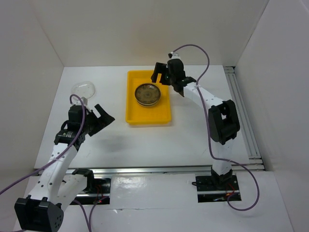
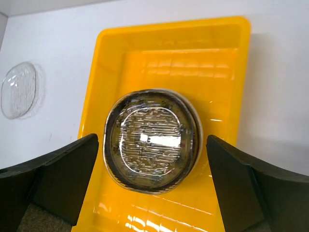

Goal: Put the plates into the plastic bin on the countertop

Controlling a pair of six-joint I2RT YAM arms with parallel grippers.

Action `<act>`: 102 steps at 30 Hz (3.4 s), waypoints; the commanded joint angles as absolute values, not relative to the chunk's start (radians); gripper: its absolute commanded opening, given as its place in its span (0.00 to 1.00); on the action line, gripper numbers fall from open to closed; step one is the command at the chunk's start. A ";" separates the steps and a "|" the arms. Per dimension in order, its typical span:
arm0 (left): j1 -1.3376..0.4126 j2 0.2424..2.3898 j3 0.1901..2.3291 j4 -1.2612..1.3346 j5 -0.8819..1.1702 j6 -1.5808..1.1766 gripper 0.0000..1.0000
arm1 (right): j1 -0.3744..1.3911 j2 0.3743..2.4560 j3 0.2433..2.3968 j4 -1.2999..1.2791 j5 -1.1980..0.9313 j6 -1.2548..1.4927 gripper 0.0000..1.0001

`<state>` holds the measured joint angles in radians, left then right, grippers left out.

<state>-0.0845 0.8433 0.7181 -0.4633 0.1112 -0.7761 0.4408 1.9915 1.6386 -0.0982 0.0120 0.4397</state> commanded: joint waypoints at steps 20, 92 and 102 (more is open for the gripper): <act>0.235 1.308 0.526 0.272 -0.097 -1.299 1.00 | 0.532 1.112 0.744 0.138 -0.129 0.534 1.00; 0.008 2.091 1.888 -0.242 0.600 -0.717 0.00 | 0.781 0.710 0.698 -0.248 0.077 0.545 1.00; -0.091 2.195 2.071 -0.495 0.454 -0.522 0.00 | 0.790 0.660 0.678 -0.307 0.097 0.572 1.00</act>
